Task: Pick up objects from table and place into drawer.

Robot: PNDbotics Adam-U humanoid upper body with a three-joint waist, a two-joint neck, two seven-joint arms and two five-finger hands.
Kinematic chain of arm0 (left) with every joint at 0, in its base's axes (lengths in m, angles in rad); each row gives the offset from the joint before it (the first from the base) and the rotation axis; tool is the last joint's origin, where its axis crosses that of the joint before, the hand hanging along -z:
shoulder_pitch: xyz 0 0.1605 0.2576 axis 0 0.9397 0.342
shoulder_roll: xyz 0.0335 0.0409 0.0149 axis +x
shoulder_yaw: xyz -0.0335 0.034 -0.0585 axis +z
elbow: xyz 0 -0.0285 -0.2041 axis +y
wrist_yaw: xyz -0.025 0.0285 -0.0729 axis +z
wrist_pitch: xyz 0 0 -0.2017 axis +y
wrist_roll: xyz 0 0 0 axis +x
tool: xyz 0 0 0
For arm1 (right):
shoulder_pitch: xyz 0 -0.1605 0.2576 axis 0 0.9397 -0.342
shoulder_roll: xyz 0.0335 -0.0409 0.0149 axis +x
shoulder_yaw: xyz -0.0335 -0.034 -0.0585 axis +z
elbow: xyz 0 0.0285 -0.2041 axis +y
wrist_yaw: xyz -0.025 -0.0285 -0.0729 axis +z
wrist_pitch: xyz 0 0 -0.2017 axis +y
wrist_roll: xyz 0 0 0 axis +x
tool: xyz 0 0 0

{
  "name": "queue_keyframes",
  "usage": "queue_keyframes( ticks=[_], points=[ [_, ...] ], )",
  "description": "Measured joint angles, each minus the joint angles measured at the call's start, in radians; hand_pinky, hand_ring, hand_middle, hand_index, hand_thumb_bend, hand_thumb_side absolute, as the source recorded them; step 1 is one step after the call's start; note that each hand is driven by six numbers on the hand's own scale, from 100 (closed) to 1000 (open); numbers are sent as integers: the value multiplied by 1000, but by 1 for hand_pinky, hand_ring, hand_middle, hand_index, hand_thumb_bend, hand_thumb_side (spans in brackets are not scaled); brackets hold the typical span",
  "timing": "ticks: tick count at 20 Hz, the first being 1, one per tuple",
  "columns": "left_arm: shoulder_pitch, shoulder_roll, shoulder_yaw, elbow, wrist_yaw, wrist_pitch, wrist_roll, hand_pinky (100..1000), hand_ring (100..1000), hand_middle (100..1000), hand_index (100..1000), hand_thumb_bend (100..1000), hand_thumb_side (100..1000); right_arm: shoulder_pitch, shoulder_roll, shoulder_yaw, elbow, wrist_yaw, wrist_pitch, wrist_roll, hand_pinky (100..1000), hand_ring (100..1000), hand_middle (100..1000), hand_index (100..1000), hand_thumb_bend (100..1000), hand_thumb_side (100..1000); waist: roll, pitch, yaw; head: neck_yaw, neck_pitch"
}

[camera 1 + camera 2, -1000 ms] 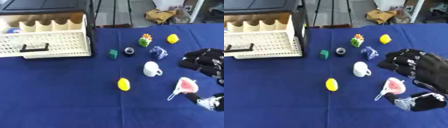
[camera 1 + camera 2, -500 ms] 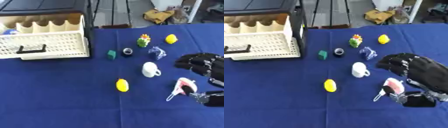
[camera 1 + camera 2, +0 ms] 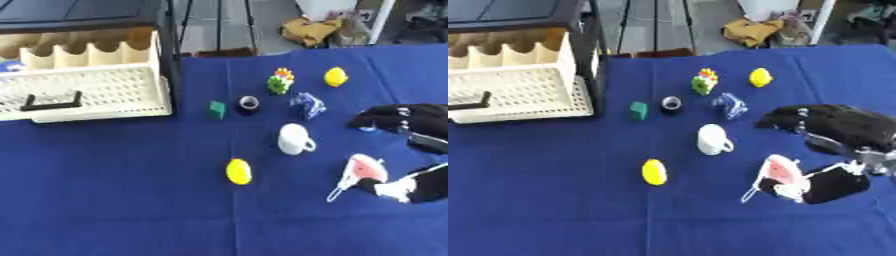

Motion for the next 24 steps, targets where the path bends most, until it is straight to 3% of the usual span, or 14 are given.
queue_keyframes(
  ticks=[4,8,24],
  points=[
    [1,0,-9,0,-9,4,11,639,814,823,945,100,1000,-17,8,-13,0,-11,67,77,821,904,876,1000,377,576,0,1,0,-1,-1],
    [1,0,-9,0,-12,7,15,636,813,821,942,100,1000,-20,16,-5,8,19,95,113,817,909,888,1000,400,580,0,3,2,-6,-4],
    [2,-1,-15,0,-14,10,13,631,810,817,919,100,1000,-85,111,69,228,182,61,143,801,915,901,1000,440,575,0,15,15,-21,-18]
  ],
)
